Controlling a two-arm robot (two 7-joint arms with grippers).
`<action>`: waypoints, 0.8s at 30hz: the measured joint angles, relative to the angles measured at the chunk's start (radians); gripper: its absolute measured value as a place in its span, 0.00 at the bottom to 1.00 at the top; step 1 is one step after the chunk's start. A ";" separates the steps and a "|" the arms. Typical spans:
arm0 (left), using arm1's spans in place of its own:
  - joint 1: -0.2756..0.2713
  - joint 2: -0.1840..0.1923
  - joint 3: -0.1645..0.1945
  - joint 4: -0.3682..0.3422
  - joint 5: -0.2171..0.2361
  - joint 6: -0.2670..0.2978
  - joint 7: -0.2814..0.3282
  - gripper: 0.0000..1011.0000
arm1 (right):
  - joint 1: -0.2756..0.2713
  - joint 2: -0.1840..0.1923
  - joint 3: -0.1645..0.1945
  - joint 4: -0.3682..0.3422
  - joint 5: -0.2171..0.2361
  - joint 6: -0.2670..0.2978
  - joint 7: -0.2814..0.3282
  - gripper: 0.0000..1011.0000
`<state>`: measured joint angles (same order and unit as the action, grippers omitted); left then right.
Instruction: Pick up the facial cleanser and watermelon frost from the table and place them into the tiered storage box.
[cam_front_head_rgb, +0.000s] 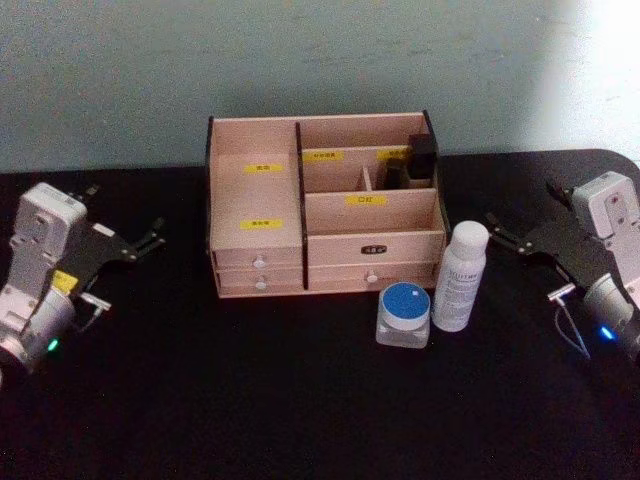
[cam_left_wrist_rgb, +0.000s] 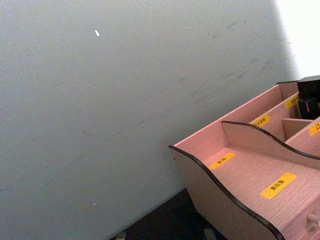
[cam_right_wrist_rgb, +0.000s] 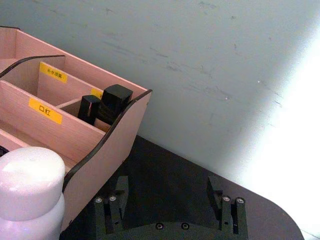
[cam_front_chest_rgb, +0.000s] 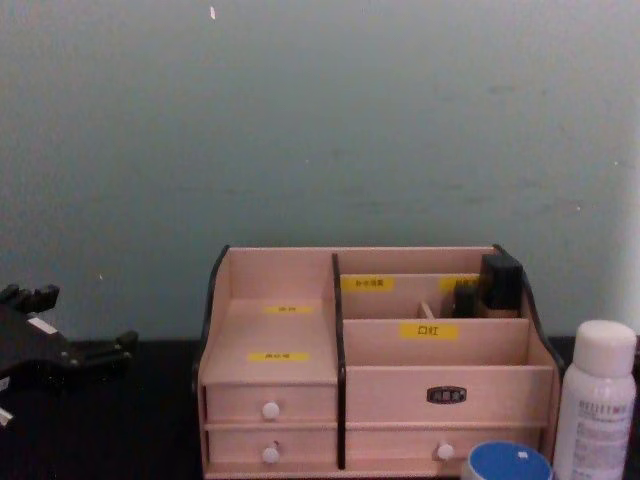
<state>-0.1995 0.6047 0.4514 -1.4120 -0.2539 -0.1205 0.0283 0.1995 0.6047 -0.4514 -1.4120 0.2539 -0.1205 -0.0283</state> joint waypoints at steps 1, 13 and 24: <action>0.000 0.000 0.000 0.000 0.000 0.000 0.000 0.99 | 0.000 0.000 0.000 0.000 0.000 0.000 0.000 0.99; 0.000 0.000 0.000 0.000 0.000 0.000 0.000 0.99 | 0.000 0.000 0.000 0.000 0.000 0.000 0.000 0.99; 0.000 0.000 0.000 0.000 0.000 0.000 0.000 0.99 | 0.000 0.000 0.000 0.000 0.000 0.000 0.000 0.99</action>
<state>-0.1995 0.6047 0.4514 -1.4120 -0.2539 -0.1205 0.0283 0.1996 0.6047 -0.4514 -1.4120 0.2539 -0.1205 -0.0283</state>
